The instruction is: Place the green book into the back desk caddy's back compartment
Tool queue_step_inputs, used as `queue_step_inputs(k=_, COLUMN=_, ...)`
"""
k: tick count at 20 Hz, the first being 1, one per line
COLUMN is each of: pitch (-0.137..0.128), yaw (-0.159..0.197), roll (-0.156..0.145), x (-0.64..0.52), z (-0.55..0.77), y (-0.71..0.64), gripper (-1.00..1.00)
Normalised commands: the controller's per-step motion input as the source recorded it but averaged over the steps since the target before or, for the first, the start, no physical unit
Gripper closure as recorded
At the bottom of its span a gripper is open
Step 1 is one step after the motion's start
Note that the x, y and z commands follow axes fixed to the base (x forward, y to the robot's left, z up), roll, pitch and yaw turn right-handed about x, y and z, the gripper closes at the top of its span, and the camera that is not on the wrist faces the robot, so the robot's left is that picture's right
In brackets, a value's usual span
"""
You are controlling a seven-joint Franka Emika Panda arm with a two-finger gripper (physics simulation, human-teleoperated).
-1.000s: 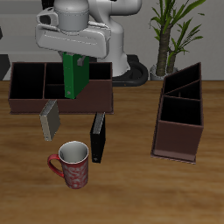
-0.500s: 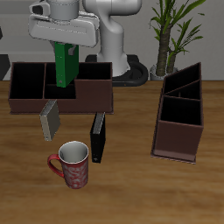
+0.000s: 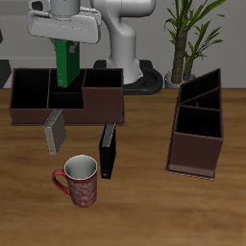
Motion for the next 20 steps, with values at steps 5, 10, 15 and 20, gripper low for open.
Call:
queue_step_inputs(k=5, pitch=-0.006, yaw=0.050, roll=-0.010, x=-0.34, z=0.02, y=-0.20, gripper=1.00)
queue_step_inputs(k=10, pitch=-0.015, yaw=0.100, roll=-0.012, x=-0.28, z=0.11, y=-0.29, gripper=1.00)
queue_step_inputs(k=15, pitch=0.017, yaw=0.080, roll=-0.019, x=-0.15, z=0.05, y=-0.37, gripper=1.00)
queue_step_inputs(k=20, pitch=-0.008, yaw=0.100, roll=-0.010, x=-0.13, z=-0.02, y=-0.27, gripper=1.00)
